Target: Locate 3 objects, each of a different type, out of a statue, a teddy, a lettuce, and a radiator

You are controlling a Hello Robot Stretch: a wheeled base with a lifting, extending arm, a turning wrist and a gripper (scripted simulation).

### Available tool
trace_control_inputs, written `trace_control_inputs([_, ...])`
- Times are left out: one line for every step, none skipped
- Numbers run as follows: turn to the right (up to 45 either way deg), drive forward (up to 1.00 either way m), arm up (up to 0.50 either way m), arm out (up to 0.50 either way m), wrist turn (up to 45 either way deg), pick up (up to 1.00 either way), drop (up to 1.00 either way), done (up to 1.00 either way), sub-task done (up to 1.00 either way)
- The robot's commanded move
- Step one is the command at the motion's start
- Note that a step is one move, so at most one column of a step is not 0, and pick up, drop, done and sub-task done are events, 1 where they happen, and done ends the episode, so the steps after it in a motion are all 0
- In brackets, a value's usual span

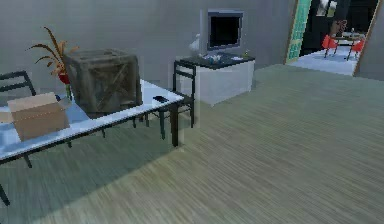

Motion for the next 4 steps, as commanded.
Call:
trace_control_inputs([24.0, 0.00, 0.00, 0.00, 0.0, 0.00, 0.00, 0.00, 0.00])
trace_control_inputs([0.0, 0.45, 0.00, 0.00, 0.0, 0.00, 0.00, 0.00, 0.00])
trace_control_inputs([21.0, 0.00, 0.00, 0.00, 0.0, 0.00, 0.00, 0.00, 0.00])
trace_control_inputs([0.0, 1.00, 0.00, 0.00, 0.0, 0.00, 0.00, 0.00, 0.00])
